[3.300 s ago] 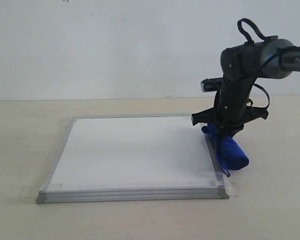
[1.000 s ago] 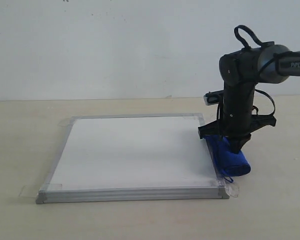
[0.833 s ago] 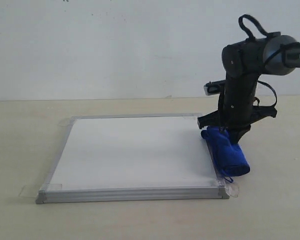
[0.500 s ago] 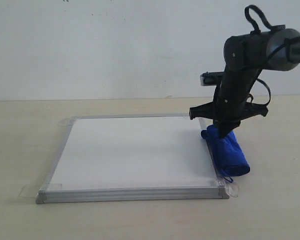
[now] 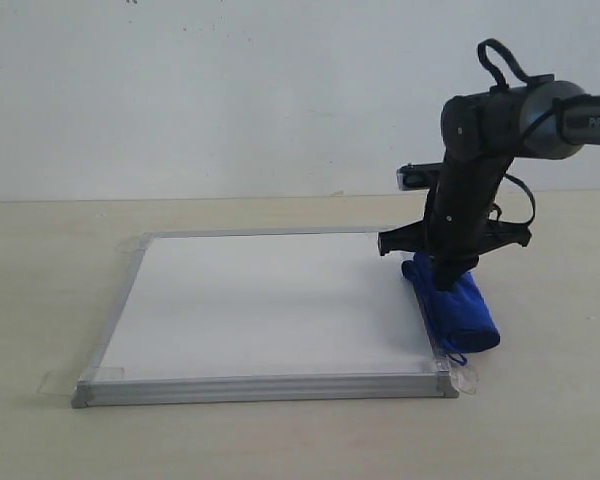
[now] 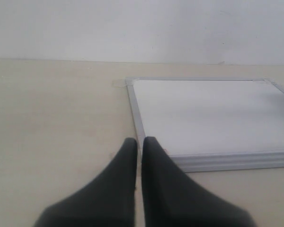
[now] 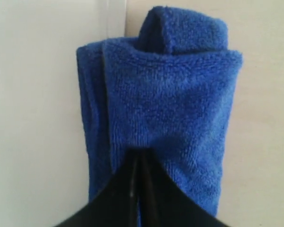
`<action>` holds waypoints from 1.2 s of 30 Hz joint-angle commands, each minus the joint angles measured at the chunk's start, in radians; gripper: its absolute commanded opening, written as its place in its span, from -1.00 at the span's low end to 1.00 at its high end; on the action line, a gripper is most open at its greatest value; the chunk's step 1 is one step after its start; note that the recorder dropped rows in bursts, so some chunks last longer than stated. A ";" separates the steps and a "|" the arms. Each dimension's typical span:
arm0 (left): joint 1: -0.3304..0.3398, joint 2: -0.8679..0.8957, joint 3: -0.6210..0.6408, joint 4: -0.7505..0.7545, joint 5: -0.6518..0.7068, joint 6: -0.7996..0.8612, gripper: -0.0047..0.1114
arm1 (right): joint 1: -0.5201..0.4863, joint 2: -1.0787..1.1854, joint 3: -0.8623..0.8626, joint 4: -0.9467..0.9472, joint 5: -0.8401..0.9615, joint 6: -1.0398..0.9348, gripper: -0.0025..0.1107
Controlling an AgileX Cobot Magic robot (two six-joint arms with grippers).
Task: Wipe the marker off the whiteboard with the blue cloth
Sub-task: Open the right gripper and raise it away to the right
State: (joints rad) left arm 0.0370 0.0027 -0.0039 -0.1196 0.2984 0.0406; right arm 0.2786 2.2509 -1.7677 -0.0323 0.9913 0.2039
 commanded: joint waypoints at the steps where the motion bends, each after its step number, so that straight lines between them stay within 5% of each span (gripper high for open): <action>1: 0.003 -0.003 0.004 0.005 0.001 0.005 -0.85 | 0.000 -0.085 0.001 -0.010 -0.007 -0.020 -0.96; 26: 0.003 -0.003 0.004 0.005 0.001 0.005 -0.85 | 0.000 -0.039 0.170 -0.063 -0.179 -0.002 -0.96; 36: 0.003 -0.003 0.004 0.005 0.001 0.005 -0.85 | 0.000 -0.245 0.170 -0.063 -0.239 -0.004 -0.96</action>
State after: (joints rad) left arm 0.0370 0.0027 -0.0039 -0.1196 0.2984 0.0406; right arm 0.2786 2.0804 -1.6006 -0.0939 0.7639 0.2001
